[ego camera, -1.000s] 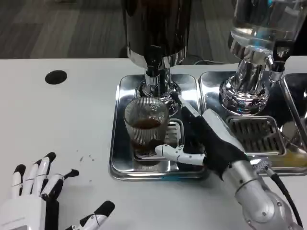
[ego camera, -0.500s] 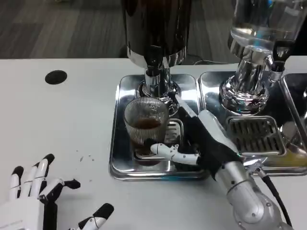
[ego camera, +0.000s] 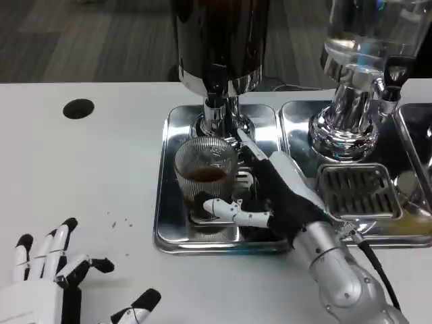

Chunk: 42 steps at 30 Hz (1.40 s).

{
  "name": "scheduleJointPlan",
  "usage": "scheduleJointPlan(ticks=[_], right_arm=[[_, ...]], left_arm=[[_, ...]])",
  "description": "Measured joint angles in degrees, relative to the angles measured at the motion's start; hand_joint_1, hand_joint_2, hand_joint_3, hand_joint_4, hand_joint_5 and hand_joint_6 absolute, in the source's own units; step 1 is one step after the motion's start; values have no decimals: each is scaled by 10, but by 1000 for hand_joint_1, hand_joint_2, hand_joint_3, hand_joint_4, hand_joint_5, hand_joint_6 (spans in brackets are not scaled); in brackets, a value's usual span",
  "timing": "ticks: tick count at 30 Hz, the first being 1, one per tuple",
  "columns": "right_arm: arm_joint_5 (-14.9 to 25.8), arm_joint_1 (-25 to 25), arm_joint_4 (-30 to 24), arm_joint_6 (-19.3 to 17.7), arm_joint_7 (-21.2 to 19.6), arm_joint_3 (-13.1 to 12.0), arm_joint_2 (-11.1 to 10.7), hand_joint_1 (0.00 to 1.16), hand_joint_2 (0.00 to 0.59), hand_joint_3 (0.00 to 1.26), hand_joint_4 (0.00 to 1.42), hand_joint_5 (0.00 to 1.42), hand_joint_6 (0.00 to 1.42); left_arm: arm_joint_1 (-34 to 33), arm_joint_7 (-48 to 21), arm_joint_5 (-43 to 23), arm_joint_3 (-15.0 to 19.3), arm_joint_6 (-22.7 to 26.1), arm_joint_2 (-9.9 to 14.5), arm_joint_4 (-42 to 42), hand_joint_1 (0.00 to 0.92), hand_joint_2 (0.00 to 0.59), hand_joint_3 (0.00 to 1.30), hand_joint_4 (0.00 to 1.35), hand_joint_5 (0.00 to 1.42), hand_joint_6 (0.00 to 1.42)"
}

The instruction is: Grasp the cup under the faucet to collect the drink, then remove the cup.

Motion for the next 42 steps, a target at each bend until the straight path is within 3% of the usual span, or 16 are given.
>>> scheduleJointPlan(ticks=[17, 22, 42], right_arm=[[8, -13, 34, -24, -16, 0, 9, 618, 164, 0, 7, 1, 88], [8, -16, 47, -30, -22, 0, 11, 640, 160, 0, 78, 51, 105], [8, -24, 88, -56, -57, -5, 22, 687, 185, 301, 329, 223, 197]], left_arm=[[1, 0, 0, 9, 0, 0, 0, 0, 97, 640, 28, 115, 0], [1, 0, -1, 10, 0, 0, 2, 0, 95, 643, 28, 115, 5], [-1, 1, -22, 13, -2, -1, 10, 0, 105, 645, 36, 126, 11]])
